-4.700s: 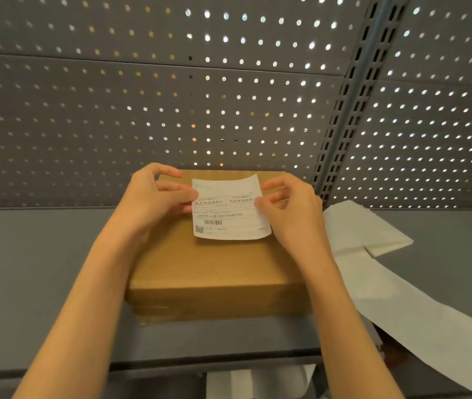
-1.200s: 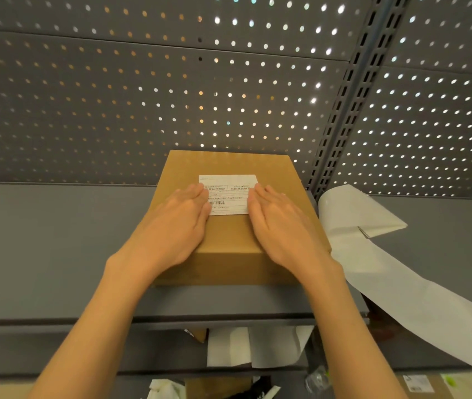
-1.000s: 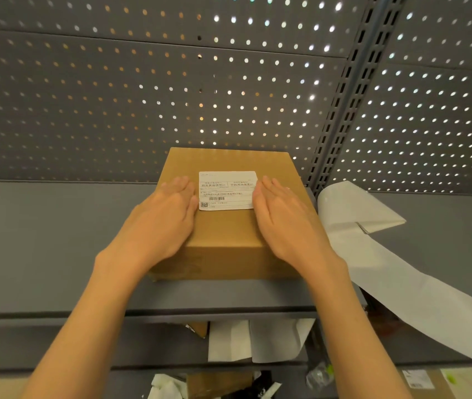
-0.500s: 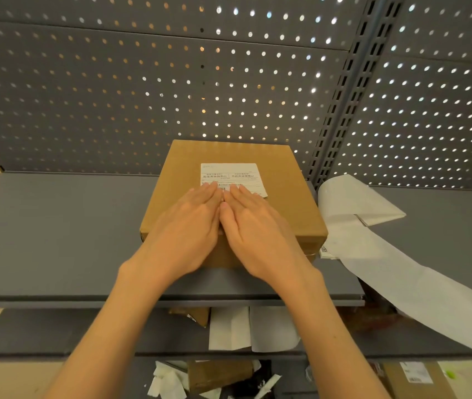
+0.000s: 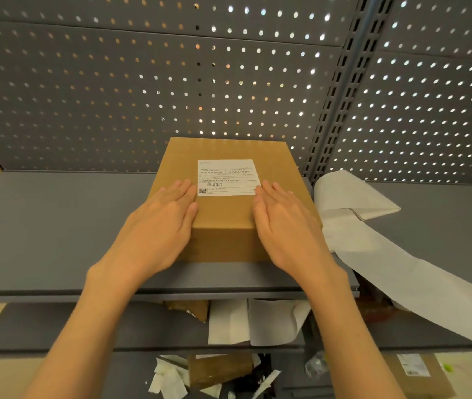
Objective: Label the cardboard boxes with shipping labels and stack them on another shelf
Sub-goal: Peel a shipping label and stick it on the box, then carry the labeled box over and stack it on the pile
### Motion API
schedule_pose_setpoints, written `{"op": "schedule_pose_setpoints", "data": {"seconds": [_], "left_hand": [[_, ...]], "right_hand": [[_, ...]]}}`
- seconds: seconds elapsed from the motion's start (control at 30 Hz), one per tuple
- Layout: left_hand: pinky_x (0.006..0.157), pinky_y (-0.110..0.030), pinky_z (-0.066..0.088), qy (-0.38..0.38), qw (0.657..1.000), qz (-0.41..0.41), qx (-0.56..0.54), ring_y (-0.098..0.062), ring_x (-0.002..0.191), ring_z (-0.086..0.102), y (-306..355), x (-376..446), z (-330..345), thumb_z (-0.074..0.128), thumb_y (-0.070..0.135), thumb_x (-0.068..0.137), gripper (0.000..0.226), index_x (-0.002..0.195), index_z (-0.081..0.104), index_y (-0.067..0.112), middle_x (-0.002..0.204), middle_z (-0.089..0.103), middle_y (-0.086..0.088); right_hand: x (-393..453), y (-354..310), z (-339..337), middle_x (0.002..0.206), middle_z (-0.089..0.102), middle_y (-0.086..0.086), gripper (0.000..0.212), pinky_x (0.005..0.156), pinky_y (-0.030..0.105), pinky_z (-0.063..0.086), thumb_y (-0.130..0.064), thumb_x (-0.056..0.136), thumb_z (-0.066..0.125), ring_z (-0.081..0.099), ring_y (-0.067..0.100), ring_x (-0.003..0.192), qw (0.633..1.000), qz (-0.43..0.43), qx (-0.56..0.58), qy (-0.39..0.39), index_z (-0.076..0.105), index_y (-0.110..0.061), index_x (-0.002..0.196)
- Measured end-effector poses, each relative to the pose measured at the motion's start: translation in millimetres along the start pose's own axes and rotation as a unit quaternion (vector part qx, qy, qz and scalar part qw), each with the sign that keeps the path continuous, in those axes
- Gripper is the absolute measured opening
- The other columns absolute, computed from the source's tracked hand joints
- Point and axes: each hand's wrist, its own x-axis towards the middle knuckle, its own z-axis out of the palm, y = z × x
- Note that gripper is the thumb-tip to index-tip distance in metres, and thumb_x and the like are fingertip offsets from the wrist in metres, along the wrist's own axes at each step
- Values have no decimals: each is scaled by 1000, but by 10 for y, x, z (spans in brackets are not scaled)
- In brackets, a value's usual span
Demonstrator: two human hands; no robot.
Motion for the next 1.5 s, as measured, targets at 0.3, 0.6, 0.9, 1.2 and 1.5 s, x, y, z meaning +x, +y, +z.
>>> {"op": "schedule_pose_setpoints", "data": {"seconds": [0.3,0.6,0.9,1.2,1.5], "left_hand": [[109,-16,-2,3,1000,-4,16,-9,144,10,21,-30,-14,20,31,102,50,149,16,15,157,14,3],[112,-19,-1,18,1000,19,9,-11,145,9,119,-40,66,19,30,102,49,149,17,16,157,15,4],[116,-40,6,72,996,-48,-8,-24,145,10,13,-125,78,20,55,89,65,145,33,24,157,17,-6],[80,-25,40,126,740,-291,-593,-13,111,52,-117,-111,183,67,37,81,63,137,44,22,131,54,4],[72,-28,42,99,714,-290,-630,-13,99,56,-115,-132,219,62,40,83,48,127,53,21,114,61,2]], "right_hand": [[-14,15,14,157,22,0,49,117,26,5,-29,103,15,13,12,145,1000,0,-14,2,26,-12,148],[-22,-23,72,157,21,-1,49,118,30,6,-30,103,17,12,12,145,1000,-10,-22,15,25,-14,148],[-149,217,42,157,22,2,48,118,37,2,-35,101,26,9,19,146,995,35,-8,92,29,-22,147],[-191,395,116,146,38,-3,72,98,27,37,-42,87,61,42,12,123,840,226,482,107,27,-24,148],[-203,393,186,137,48,-2,69,87,24,36,-44,85,62,47,13,118,781,244,569,81,35,-21,144]]}}
